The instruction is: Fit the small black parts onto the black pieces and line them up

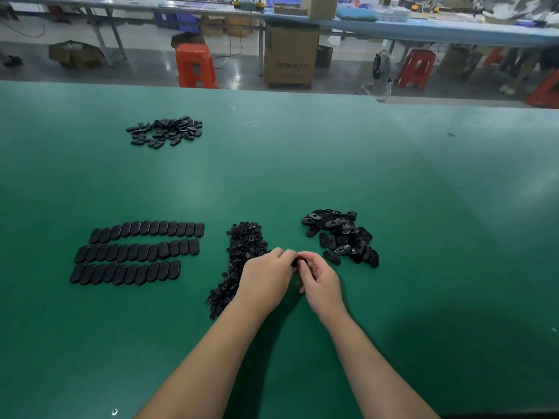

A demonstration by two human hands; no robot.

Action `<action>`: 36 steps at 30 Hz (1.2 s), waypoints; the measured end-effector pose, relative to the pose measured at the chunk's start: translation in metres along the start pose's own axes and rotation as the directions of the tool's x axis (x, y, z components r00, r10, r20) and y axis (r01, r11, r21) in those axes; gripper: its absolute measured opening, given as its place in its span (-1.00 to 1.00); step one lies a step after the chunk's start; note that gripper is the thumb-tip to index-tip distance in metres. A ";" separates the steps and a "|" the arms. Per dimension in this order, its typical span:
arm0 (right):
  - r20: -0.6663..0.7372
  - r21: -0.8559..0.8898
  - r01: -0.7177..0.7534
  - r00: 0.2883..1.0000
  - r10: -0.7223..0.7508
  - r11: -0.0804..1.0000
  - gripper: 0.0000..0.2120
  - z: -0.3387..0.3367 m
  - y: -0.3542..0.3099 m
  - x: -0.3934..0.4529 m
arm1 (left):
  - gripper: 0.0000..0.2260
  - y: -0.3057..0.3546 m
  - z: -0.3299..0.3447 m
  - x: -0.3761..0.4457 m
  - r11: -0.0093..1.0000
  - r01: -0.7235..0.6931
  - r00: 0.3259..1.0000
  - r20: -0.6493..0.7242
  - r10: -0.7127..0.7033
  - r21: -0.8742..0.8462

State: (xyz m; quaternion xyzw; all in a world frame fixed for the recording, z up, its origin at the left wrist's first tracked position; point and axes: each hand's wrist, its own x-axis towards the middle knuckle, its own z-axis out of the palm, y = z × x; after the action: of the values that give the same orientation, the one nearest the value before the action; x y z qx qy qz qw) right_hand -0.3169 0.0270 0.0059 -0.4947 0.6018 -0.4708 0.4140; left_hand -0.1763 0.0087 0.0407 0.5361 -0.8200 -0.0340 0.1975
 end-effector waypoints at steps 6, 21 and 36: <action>-0.014 0.039 -0.015 1.000 0.016 0.999 -0.84 0.001 -0.003 -0.002 | -0.85 -0.042 -0.020 -0.014 0.917 0.386 0.906 -0.145 -0.397 -0.095; 0.004 -0.060 -0.017 1.000 0.017 0.998 -0.84 0.001 -0.006 -0.006 | -0.81 -0.113 -0.033 -0.066 0.755 0.651 0.759 -0.087 -0.645 0.074; 0.002 -0.088 -0.009 1.000 0.009 0.996 -0.83 0.001 -0.008 -0.007 | -0.76 -0.115 -0.035 -0.072 0.738 0.675 0.733 -0.126 -0.668 0.019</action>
State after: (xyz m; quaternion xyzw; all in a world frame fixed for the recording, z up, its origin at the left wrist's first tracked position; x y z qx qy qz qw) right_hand -0.3130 0.0328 0.0135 -0.5104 0.6234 -0.4415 0.3949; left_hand -0.0392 0.0303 0.0218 0.8028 -0.5596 -0.0474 0.2002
